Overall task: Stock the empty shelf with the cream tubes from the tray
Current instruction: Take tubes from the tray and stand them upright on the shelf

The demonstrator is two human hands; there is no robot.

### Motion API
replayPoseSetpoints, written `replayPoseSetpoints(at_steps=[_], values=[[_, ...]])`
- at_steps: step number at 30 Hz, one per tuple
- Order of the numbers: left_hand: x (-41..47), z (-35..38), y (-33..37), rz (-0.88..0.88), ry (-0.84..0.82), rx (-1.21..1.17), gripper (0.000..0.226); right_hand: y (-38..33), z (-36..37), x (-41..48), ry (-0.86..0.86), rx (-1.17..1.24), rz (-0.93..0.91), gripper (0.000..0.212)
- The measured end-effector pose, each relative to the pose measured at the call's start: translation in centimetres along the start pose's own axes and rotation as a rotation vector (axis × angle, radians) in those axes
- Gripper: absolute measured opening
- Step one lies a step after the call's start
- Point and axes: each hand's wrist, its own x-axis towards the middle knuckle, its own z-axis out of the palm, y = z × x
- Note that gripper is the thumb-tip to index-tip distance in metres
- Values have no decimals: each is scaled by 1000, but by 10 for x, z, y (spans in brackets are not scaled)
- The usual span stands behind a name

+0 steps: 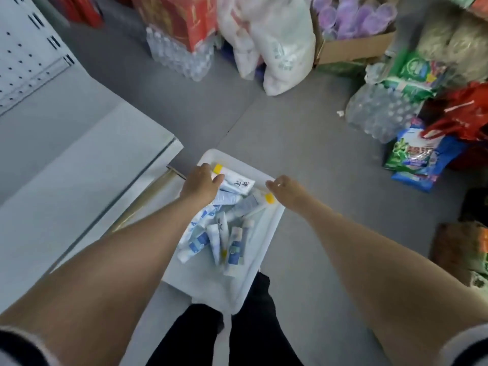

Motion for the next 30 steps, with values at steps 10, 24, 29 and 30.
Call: replayPoseSetpoints(at_steps=[10,24,29,30], values=[[127,88,-12,94,-135,99,47,31,67,125,-280,-223,-41,59],[121,118,-50,-72,-224,397,54,24,104,157,-571,-223,217,81],[96,118,-68,-208,-181,140,46,20,98,158,-685,-121,214,79],[92,118,-69,-242,-175,88,45,19,96,157,-697,-103,223,77]])
